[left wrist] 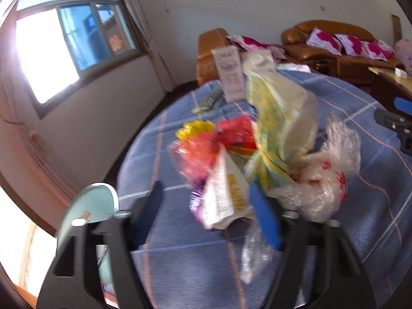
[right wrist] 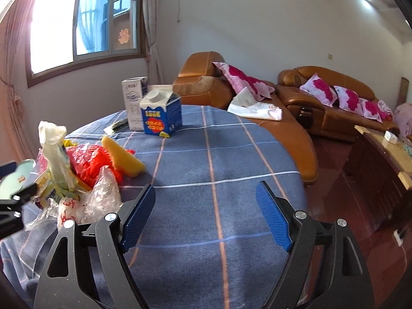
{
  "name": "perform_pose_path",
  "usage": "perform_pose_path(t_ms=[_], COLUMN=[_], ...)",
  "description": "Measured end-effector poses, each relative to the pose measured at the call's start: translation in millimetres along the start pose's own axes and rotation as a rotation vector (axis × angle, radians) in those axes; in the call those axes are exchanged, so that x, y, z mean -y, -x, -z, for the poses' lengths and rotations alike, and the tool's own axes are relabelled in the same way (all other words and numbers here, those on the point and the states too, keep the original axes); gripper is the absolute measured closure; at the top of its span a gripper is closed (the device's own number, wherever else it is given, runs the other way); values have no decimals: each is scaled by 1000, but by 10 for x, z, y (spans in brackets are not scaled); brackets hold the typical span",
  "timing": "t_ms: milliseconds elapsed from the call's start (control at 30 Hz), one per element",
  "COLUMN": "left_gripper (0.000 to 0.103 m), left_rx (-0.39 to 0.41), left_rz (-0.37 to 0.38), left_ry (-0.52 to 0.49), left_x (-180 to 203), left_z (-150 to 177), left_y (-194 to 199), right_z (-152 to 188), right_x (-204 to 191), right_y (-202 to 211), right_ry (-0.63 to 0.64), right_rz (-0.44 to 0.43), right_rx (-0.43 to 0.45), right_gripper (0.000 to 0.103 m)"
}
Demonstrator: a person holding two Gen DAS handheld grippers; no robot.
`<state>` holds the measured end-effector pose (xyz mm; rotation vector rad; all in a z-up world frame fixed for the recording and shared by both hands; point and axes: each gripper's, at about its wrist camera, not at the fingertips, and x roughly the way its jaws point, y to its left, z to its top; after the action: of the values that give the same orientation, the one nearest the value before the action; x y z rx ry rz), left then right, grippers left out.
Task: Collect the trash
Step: 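Move both tools back to the trash pile on the table, then grasp the white paper wrapper with the left tool while the right tool grasps a yellow bag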
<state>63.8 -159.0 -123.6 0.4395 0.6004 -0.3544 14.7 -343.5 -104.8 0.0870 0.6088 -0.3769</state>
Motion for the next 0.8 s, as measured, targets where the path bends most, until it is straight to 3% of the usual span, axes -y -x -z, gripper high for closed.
perform_pose_path(t_ms=[33,100,133,200,433,633,800], left_gripper=[72,94,96,98,99,99,99], left_rx=[-17,-27,-22,-14,54,91,46], left_rz=[21,61,70,105,115,10,-82], left_ry=[-2,-9,-7,8,14,52,111], left_x=[19,40,36,-5,-188,-531,-947], left_z=[6,24,24,16,0,60,236], left_y=[-38,-64,-55,-1,324,542,501], right_z=[-2,-2,9,25,-23,-255,-500], right_x=[-15,-25,-31,-32,-103,-367,-793], right_y=[-6,-15,-21,-30,45,146,242], right_ry=[2,-5,-7,-9,-13,-12,61], right_rz=[-6,-17,-23,-30,-45,-152,-233], right_rx=[0,-2,-3,-7,13,52,116], right_gripper=[24,24,24,24,23,22,22])
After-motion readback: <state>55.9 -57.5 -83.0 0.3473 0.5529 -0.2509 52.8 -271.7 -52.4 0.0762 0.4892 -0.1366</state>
